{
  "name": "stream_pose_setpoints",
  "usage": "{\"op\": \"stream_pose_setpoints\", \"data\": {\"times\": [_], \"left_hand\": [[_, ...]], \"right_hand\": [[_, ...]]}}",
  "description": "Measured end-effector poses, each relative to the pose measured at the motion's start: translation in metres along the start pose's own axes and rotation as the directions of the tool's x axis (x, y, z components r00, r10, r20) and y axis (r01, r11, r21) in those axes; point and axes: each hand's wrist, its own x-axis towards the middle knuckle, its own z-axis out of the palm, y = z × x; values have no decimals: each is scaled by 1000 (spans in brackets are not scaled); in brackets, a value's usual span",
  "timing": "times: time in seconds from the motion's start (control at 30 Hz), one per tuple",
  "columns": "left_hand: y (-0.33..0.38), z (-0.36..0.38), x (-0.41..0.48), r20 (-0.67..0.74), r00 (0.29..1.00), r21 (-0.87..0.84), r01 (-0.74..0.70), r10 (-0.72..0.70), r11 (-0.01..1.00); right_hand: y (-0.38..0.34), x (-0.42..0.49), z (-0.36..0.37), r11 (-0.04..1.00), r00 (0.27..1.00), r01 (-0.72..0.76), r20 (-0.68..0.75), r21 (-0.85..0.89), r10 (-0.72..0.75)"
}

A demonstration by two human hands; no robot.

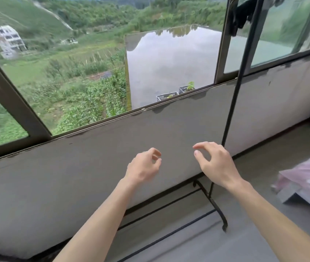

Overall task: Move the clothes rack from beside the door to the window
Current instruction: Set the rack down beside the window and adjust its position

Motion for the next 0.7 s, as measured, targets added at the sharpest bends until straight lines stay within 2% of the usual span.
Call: {"op": "stream_pose_setpoints", "data": {"times": [0.23,0.4,0.53,0.7], "left_hand": [[81,52,95,-7,998,-193,-57,57,980],[125,87,163,12,995,-221,-99,104,970],[176,117,218,60,983,-208,-159,175,965],[221,143,260,88,974,-209,-186,208,960]], "right_hand": [[57,91,-71,999,991,33,-129,-18,-35],[83,158,-99,991,959,-12,-281,132,49],[115,215,-125,987,953,-43,-290,152,87],[132,264,-144,969,962,93,-271,229,-28]]}}
